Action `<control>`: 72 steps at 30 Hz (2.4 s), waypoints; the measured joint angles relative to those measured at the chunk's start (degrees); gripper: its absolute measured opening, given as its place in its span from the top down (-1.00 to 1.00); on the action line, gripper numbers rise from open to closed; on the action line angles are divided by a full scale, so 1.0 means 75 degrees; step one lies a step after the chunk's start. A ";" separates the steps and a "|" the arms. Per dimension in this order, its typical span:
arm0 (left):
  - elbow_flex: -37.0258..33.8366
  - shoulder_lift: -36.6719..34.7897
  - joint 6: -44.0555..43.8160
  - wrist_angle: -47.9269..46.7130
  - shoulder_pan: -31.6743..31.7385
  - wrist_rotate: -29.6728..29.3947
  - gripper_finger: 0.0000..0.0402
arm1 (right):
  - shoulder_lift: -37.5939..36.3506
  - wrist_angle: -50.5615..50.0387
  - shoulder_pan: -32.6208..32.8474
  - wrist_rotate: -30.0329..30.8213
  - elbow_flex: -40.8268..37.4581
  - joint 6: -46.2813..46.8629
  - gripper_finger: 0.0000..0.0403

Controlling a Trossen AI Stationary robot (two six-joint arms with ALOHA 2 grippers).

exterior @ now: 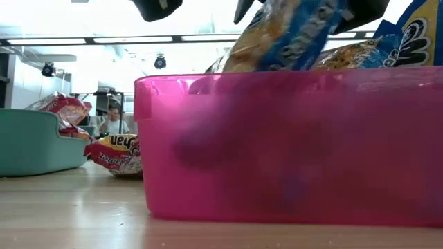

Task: Sort Maruchan noodles
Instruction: Put the top blue noodle pack into the red bin

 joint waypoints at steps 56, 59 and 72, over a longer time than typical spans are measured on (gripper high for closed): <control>-0.0178 0.0662 -0.0270 0.0281 -0.0384 -0.0029 0.82 | -0.1576 -0.0014 0.0168 0.1397 0.0251 -0.2941 0.24; -0.0178 0.0843 -0.0008 0.0652 -0.0312 -0.0210 0.82 | -0.1794 -0.0052 0.0184 0.1401 0.0251 -0.3101 0.41; -0.0178 0.2022 0.0495 0.3355 -0.0003 -0.0286 0.82 | -0.2673 -0.0077 0.0591 0.2650 0.0250 -0.4016 0.87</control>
